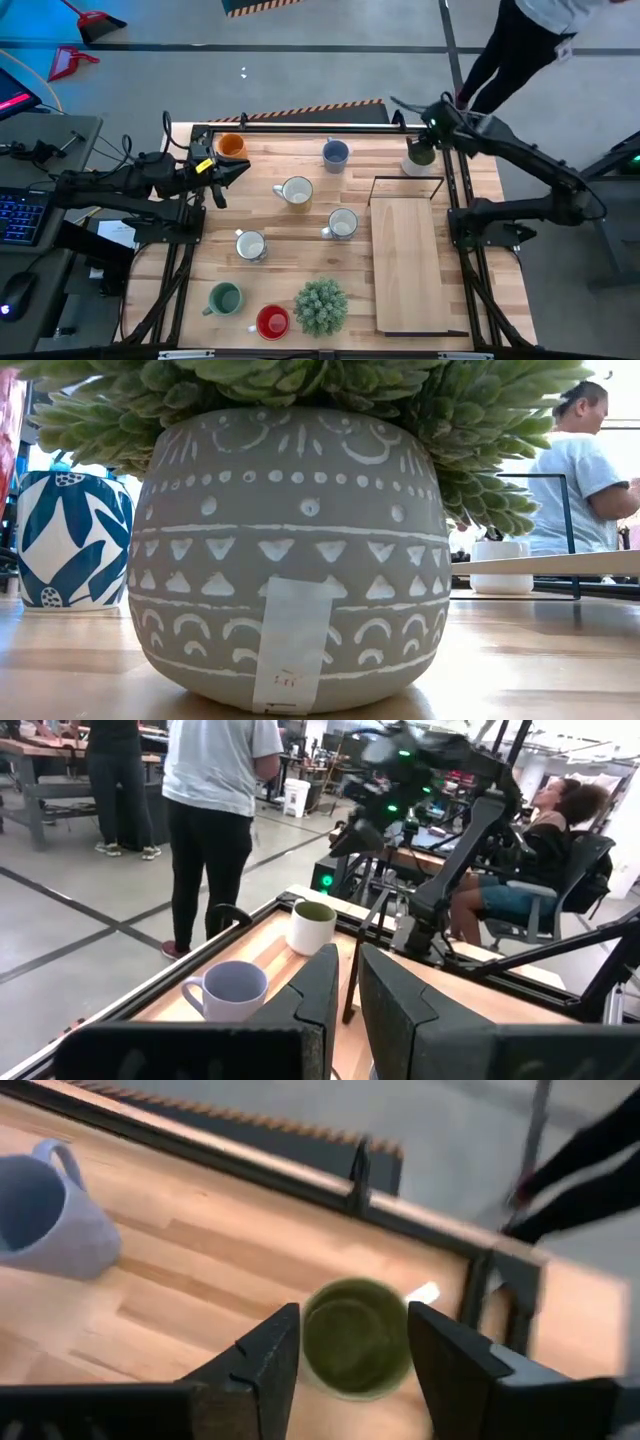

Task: Place coffee mugs
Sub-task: Put the dark green mug on the shelf

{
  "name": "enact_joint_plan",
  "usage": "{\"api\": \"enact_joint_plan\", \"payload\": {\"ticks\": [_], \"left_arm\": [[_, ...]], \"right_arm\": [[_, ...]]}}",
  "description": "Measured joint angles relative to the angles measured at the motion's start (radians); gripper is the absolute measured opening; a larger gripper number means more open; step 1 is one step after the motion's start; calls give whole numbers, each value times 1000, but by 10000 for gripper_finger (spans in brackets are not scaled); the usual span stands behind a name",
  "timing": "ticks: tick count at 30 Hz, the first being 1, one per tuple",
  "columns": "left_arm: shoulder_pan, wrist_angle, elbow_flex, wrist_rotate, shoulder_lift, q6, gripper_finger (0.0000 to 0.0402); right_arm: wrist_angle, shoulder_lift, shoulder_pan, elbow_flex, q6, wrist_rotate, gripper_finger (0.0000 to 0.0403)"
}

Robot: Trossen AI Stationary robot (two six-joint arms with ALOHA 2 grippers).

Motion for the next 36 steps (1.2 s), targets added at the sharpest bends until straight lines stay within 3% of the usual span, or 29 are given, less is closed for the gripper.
{"api": "enact_joint_plan", "payload": {"ticks": [7, 14, 19, 28, 36], "left_arm": [[0, -1, 0, -1, -1, 0, 35], [0, -9, 0, -2, -1, 0, 35], [0, -9, 0, -3, -1, -1, 35], [0, -9, 0, -3, -1, -1, 35], [0, -9, 0, -2, -1, 0, 35]], "right_arm": [[4, 164, -110, 0, -44, -167, 152], [19, 327, -102, 0, -61, -216, 152], [18, 402, -75, 0, -54, -207, 152], [-7, 474, -66, 0, 114, -134, 152], [1, 556, -45, 0, 126, -131, 152]]}}
